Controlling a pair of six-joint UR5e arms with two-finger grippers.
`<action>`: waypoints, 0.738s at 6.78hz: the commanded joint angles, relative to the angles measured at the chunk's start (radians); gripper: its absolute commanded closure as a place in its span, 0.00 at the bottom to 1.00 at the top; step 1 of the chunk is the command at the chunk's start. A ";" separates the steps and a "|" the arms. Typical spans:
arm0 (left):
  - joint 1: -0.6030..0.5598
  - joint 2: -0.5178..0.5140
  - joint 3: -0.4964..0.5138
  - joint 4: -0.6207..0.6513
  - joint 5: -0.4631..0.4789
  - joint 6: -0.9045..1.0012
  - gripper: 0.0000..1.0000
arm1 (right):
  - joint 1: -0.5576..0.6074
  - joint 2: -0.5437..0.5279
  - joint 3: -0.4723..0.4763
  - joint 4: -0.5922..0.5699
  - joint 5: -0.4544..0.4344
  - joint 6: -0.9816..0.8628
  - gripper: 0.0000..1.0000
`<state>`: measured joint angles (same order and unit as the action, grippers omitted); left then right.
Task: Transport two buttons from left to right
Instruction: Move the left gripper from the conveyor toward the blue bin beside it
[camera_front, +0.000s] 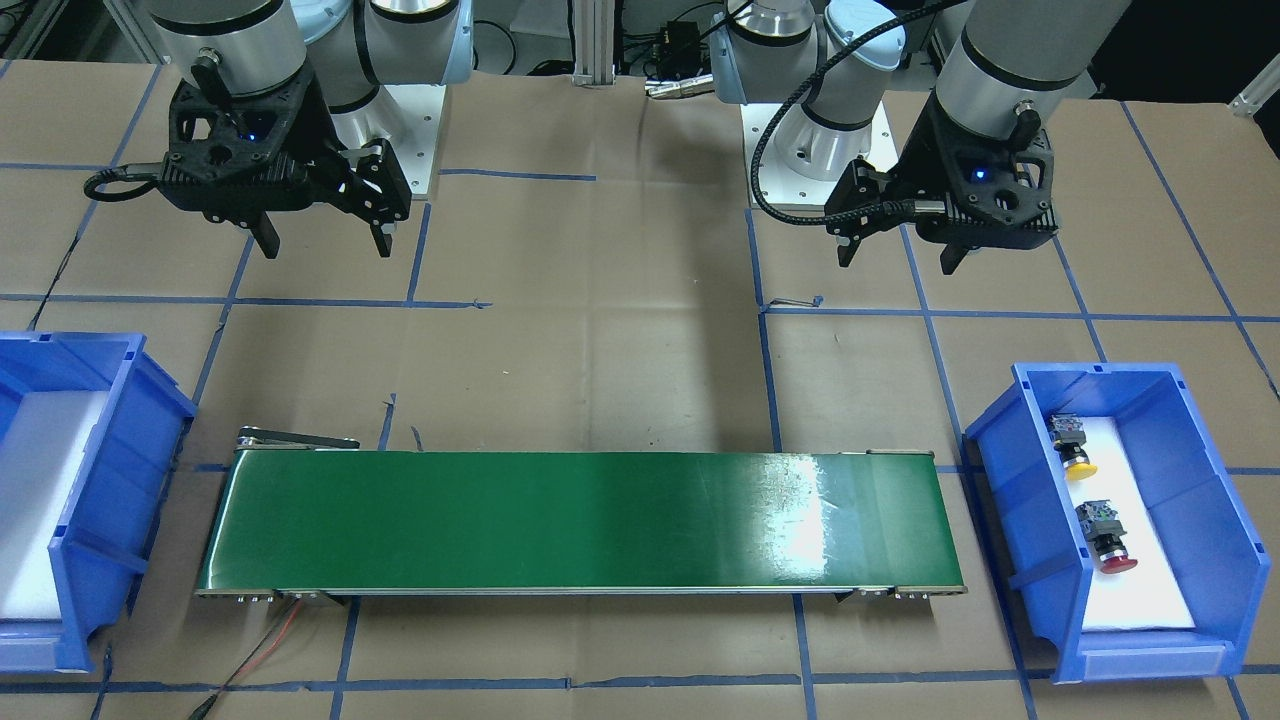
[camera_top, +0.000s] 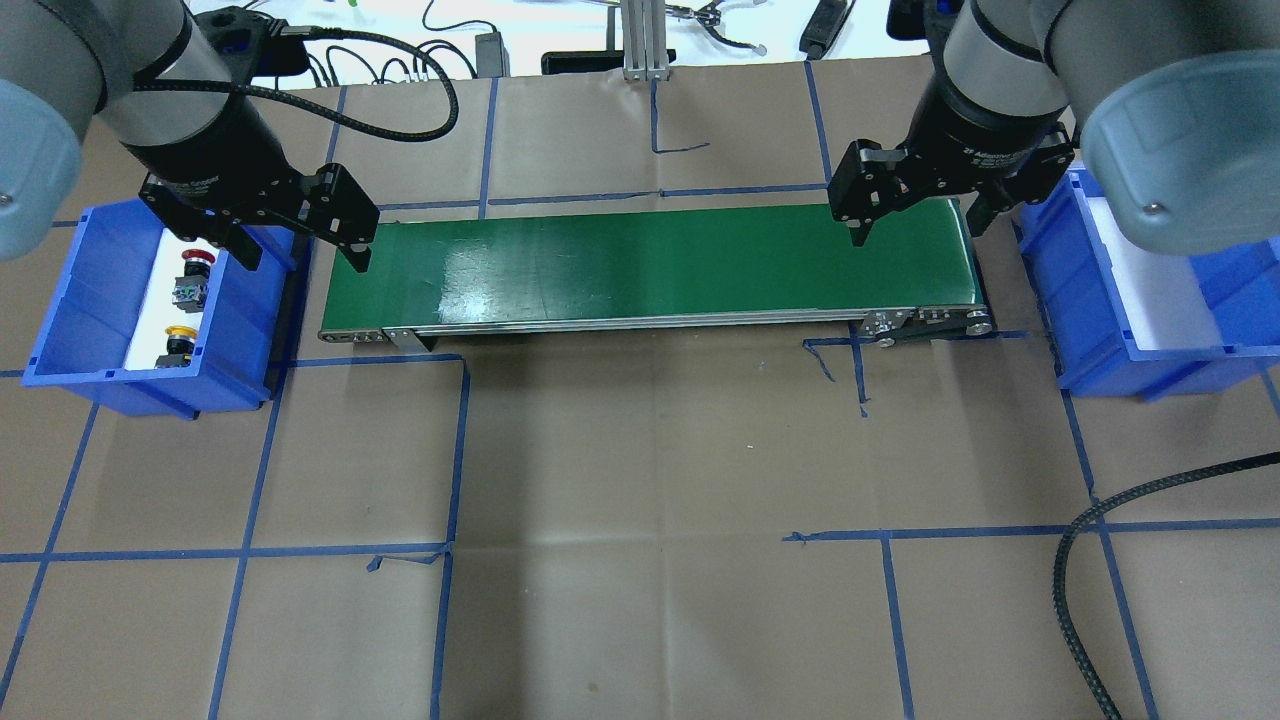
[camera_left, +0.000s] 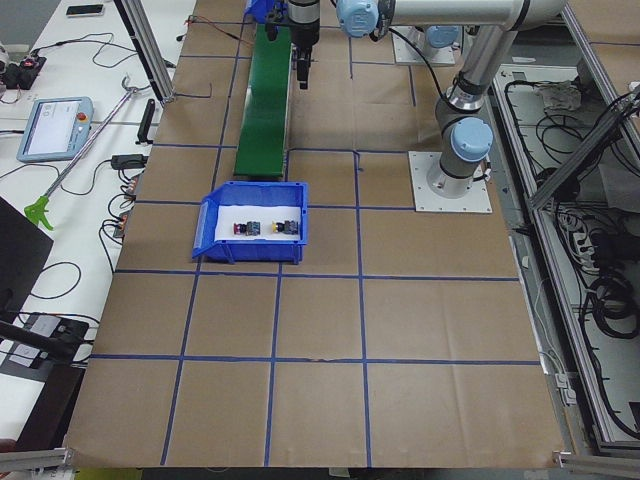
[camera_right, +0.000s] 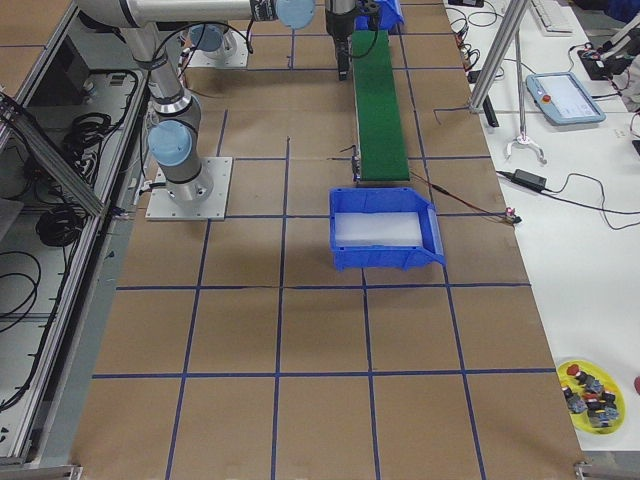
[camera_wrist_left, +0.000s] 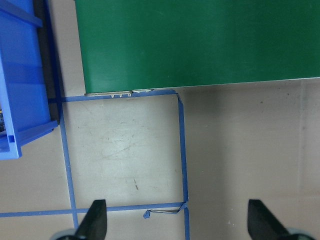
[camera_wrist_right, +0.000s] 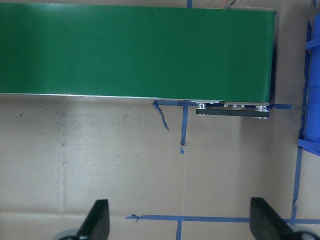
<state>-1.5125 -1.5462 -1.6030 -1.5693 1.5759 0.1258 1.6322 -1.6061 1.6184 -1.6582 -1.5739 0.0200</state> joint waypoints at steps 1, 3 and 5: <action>0.000 0.000 0.002 0.000 0.000 0.000 0.00 | 0.000 0.000 0.000 0.000 0.000 0.000 0.00; 0.000 0.000 0.002 0.000 0.000 0.000 0.00 | 0.000 0.000 -0.002 0.000 0.002 0.000 0.00; 0.001 0.000 0.002 0.000 0.001 0.006 0.00 | 0.000 0.000 -0.002 0.000 0.002 0.000 0.00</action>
<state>-1.5122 -1.5462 -1.6021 -1.5692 1.5758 0.1272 1.6321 -1.6061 1.6169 -1.6582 -1.5724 0.0200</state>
